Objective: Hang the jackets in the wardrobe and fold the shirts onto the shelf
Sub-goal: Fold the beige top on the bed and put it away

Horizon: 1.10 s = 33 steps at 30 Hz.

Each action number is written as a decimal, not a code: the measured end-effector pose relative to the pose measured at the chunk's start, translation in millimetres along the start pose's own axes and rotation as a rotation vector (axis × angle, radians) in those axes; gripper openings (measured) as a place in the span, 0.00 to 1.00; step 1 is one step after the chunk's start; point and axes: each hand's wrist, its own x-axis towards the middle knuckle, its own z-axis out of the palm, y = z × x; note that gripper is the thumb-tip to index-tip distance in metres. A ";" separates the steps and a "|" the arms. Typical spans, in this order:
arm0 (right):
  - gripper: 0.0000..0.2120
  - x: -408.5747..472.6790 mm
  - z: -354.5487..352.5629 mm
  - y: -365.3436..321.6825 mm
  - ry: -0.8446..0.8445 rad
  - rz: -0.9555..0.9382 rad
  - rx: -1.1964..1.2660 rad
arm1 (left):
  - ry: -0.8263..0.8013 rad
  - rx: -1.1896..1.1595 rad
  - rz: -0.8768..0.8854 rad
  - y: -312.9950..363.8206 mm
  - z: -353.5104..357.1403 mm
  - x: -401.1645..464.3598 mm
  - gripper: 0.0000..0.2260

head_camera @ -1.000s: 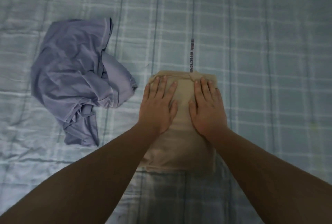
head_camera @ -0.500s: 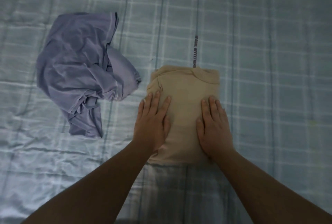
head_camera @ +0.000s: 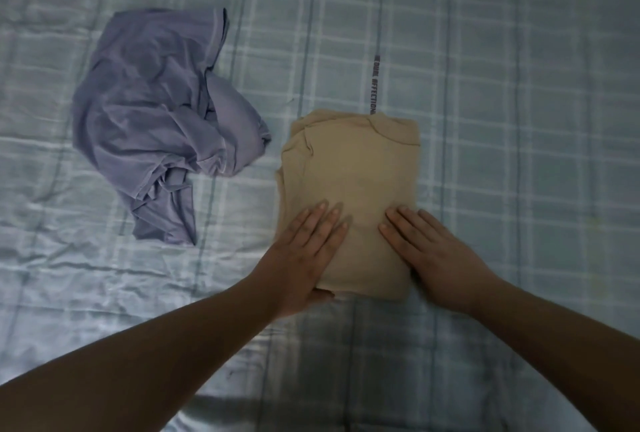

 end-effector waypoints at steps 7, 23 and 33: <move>0.29 16.3 -0.4 -13.3 0.089 0.052 -0.093 | -0.049 -0.018 -0.012 2.4 -2.9 1.1 0.39; 0.07 46.4 -77.4 35.6 -0.166 0.537 1.150 | -0.493 -1.415 -0.518 -97.4 -126.6 62.6 0.29; 0.09 91.0 -89.5 70.5 -0.059 1.101 1.681 | -0.073 -1.994 -0.642 -126.7 -87.9 77.3 0.32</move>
